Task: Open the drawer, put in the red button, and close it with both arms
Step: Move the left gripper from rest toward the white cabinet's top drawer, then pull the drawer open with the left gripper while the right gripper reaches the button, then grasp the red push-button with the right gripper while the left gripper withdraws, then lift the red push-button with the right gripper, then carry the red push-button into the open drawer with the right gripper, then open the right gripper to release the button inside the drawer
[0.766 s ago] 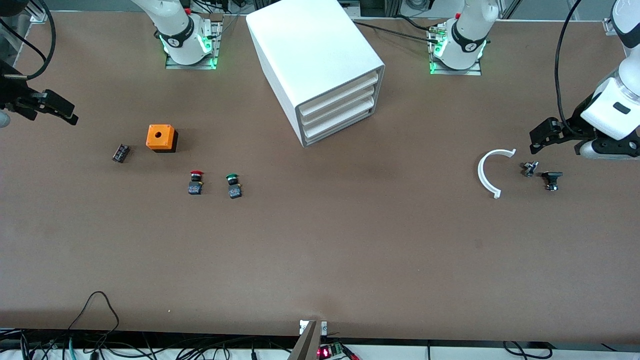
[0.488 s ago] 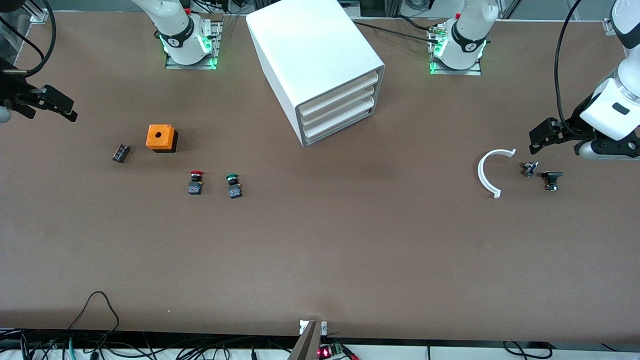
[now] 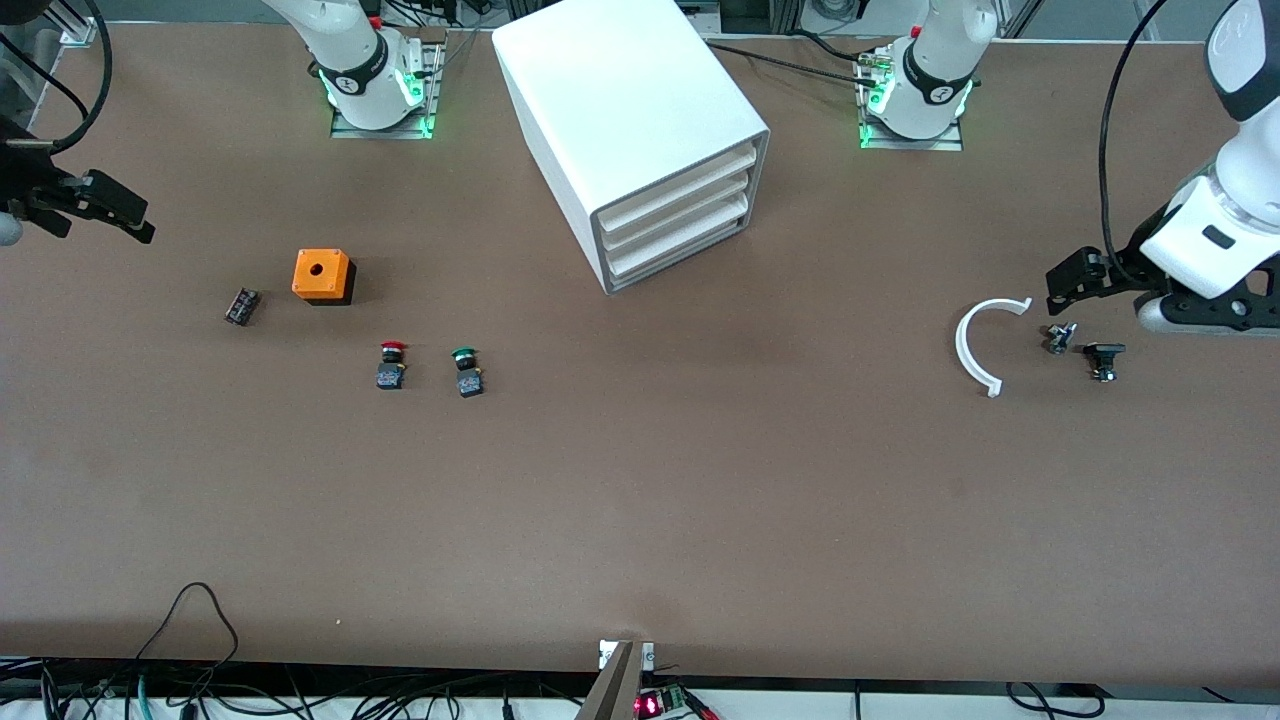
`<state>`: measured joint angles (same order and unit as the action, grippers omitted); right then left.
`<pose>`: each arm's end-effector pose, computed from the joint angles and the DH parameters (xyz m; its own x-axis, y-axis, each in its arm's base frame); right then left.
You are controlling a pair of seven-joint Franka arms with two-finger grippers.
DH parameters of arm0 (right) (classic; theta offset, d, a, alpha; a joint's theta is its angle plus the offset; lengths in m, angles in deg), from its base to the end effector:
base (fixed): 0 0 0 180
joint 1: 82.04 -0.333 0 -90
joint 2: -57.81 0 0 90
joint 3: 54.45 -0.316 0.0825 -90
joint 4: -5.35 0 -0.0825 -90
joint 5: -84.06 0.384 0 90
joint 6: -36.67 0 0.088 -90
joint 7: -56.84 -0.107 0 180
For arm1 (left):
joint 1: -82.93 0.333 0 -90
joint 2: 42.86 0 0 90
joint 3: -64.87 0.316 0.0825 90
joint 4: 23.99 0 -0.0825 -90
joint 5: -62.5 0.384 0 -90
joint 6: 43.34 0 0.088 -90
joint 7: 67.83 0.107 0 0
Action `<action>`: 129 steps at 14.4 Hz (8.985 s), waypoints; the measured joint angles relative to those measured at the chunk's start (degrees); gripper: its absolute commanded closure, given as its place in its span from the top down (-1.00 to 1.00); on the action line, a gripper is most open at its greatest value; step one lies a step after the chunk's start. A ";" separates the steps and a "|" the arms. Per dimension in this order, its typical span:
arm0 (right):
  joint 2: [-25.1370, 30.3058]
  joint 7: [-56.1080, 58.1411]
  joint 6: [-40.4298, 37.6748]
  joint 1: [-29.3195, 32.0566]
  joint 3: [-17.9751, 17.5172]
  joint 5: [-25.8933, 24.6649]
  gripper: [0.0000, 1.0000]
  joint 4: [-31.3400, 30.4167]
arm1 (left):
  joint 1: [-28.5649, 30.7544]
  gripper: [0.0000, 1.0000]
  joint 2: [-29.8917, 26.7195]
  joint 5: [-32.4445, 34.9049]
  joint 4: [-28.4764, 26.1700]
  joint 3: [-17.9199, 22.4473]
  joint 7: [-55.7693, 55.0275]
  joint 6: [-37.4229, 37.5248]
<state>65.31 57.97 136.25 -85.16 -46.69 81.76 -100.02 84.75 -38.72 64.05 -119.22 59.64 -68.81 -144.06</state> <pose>0.5214 -0.0498 0.5812 0.9981 -0.0539 0.0282 -0.0545 -0.9983 0.0227 0.5870 -0.0310 0.5564 0.9986 -0.0470 0.0242 -0.0465 -0.9987 -0.0197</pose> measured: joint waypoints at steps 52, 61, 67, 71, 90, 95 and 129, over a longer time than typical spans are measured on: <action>-38.31 -3.24 36.72 -13.16 -4.48 3.33 0.59 -9.27 | 7.42 1.00 1.89 -10.29 -4.04 -5.45 24.37 -10.81; -38.24 -8.09 39.06 -12.53 -4.14 3.36 -0.21 -9.27 | 7.12 1.00 -8.98 -1.16 -2.36 -1.89 5.70 5.70; -38.13 -8.11 39.24 -12.68 -4.31 3.36 -0.37 -9.26 | 6.91 1.00 -9.01 -0.95 -2.30 -1.88 4.58 5.76; -36.80 -8.02 39.14 -12.76 -4.57 3.34 -0.37 -7.90 | 6.91 1.00 -9.01 -0.95 -2.29 -1.87 4.57 5.76; -35.16 20.57 20.79 -19.24 -19.90 6.48 -0.37 23.46 | 6.91 1.00 -9.00 -0.95 -2.28 -1.66 4.52 5.76; -37.84 33.12 20.01 -25.76 -19.90 6.06 -0.36 27.25 | 6.90 1.00 -8.99 -0.95 -2.28 -1.65 4.52 5.76; -50.53 39.70 9.32 -47.15 -13.69 2.65 1.00 41.28 | 4.64 1.00 -6.04 -0.95 -1.53 -1.02 3.13 3.42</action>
<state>14.78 97.67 145.56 -132.30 -60.38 84.41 -58.74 89.39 -44.75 63.10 -120.75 58.61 -65.68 -140.64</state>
